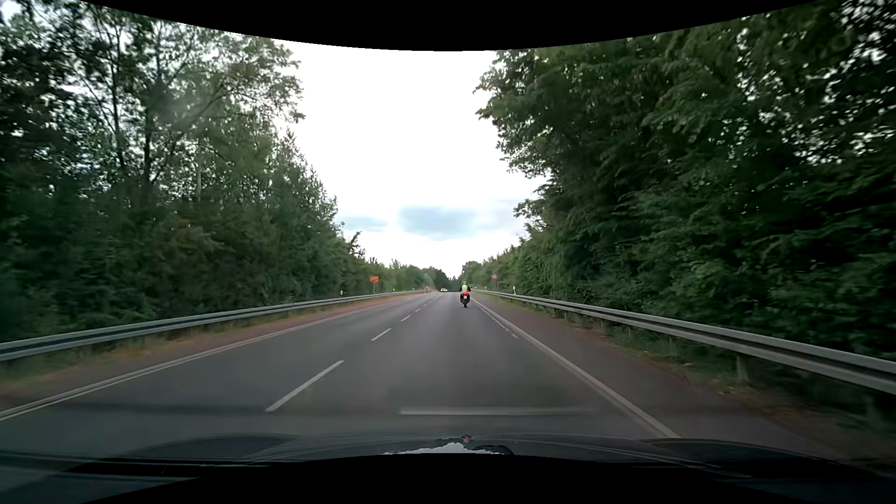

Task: Follow the waypoints while adhering to traffic rules and regulations

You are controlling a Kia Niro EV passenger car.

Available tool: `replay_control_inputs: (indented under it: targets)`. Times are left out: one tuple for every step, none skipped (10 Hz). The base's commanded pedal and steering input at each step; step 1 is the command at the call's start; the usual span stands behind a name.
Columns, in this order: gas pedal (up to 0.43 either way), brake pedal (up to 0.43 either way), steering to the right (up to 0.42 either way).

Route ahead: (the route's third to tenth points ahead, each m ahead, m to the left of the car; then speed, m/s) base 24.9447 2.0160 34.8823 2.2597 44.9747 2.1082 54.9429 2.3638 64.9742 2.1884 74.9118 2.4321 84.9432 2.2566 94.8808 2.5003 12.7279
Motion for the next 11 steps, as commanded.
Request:
replay_control_inputs:
  targets:
    - [0.189,0.000,-0.001]
    - [0.197,0.000,-0.001]
    - [0.197,0.000,-0.001]
    - [0.197,0.000,-0.001]
    - [0.197,0.000,-0.002]
    - [0.197,0.000,-0.001]
    - [0.197,0.000,-0.001]
    - [0.197,0.000,-0.002]
    - [0.197,0.000,-0.002]
    - [0.197,0.000,-0.002]
    - [0.197,0.000,-0.002]
